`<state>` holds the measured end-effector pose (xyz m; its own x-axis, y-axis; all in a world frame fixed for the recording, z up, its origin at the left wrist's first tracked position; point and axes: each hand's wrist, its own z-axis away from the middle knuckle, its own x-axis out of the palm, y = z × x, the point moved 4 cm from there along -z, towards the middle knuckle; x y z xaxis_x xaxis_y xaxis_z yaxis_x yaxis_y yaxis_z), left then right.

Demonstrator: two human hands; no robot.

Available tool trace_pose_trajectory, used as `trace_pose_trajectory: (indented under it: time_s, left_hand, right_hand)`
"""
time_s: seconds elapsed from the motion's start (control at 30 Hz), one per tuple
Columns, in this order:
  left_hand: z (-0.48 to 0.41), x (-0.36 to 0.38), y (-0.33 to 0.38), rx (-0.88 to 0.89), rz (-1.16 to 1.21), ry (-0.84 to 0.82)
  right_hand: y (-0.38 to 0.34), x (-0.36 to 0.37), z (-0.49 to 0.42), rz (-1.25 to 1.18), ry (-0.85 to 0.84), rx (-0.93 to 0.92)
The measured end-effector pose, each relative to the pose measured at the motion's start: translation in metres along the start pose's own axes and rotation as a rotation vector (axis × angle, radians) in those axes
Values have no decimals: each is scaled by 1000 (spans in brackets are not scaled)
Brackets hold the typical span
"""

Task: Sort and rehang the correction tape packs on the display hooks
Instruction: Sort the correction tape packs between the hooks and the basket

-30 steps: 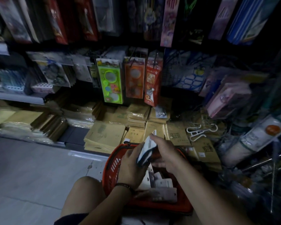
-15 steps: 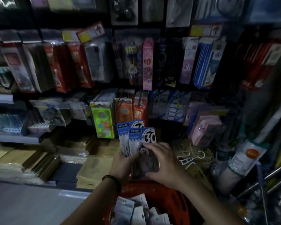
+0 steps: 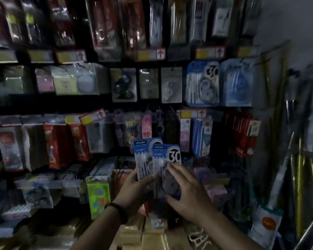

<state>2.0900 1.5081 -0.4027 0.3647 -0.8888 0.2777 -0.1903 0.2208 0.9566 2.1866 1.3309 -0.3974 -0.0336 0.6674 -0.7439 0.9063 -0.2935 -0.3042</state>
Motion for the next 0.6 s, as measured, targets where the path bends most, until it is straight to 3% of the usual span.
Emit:
trace_pose_trajectory:
  time_s: [0.13, 0.4, 0.6]
  left_hand:
    - [-21, 18, 39, 67, 8, -14]
    - [-71, 32, 106, 156, -193, 6]
    - [-100, 60, 155, 294, -174, -38]
  right_hand:
    - [11, -37, -33, 56, 79, 10]
    - [33, -111, -96, 246, 232, 26]
    - [51, -165, -142, 357, 339, 62]
